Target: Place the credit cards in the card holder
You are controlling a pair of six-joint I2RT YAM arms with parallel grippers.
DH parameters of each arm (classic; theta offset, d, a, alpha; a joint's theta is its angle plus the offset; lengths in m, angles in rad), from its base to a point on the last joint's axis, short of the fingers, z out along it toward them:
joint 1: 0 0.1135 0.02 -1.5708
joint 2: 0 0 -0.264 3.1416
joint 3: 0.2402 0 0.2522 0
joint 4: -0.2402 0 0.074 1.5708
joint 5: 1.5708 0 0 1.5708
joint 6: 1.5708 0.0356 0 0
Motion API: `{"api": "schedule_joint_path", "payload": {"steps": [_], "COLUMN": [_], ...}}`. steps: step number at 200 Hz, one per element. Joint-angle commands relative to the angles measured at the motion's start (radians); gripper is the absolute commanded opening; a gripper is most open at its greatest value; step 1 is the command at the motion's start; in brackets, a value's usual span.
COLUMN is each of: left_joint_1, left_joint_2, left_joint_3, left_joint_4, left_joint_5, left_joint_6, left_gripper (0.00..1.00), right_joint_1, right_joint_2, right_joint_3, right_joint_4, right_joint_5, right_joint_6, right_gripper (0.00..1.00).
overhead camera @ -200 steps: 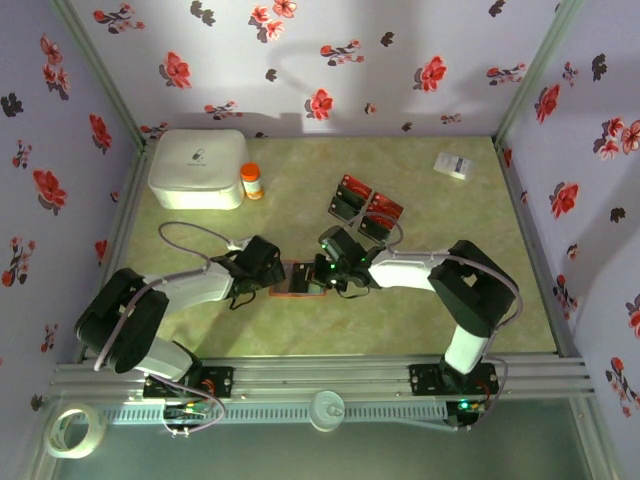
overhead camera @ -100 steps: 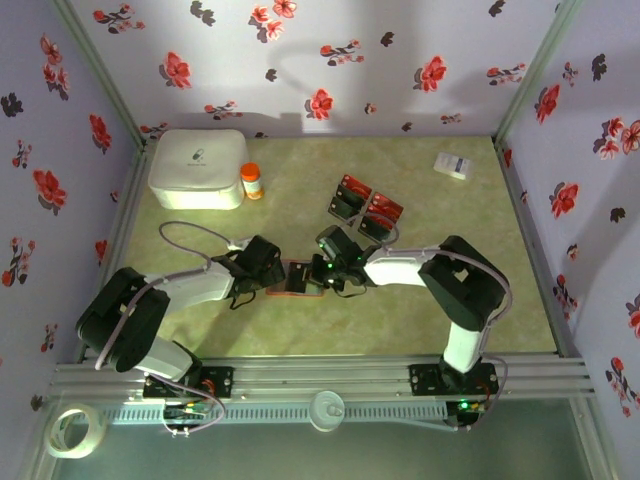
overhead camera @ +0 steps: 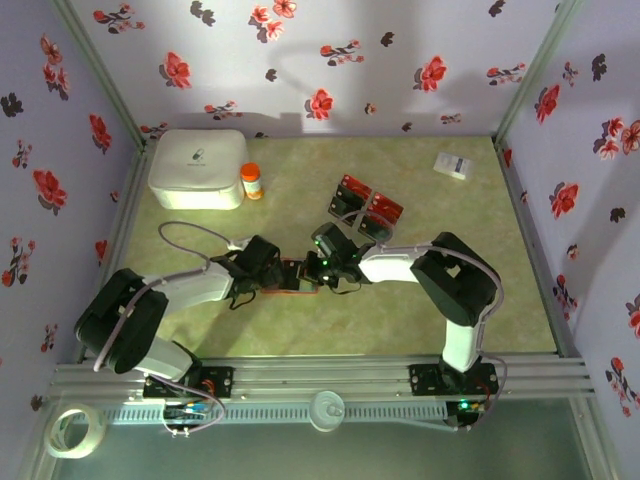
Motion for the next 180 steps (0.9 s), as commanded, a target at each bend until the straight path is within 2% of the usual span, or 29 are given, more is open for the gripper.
{"api": "schedule_joint_path", "payload": {"steps": [1,38,66,119,180], "left_joint_1": [0.063,0.146,0.187,0.192,0.192], "left_joint_2": [0.023,-0.057,-0.062,0.053,0.052], "left_joint_3": [-0.032,-0.038,-0.051,-0.027,-0.020], "left_joint_4": [-0.088,-0.138,-0.160,-0.116,-0.101], "left_joint_5": [-0.037,-0.071,-0.080,-0.013,0.026], "left_joint_6": [0.031,-0.010,-0.035,0.024,0.062], "left_gripper": [1.00,1.00,1.00,1.00,1.00], "right_joint_1": [-0.006,-0.006,-0.006,-0.005,-0.005], "right_joint_2": [0.007,0.008,0.012,0.010,0.015], "right_joint_3": [0.025,0.029,0.026,0.027,0.035], "right_joint_4": [-0.069,-0.087,-0.085,-0.087,-0.089], "right_joint_5": [0.015,0.018,0.017,0.017,0.011], "right_joint_6": [-0.038,-0.048,-0.046,-0.046,-0.049], "right_gripper": [0.00,0.00,0.00,0.00,0.00]}}
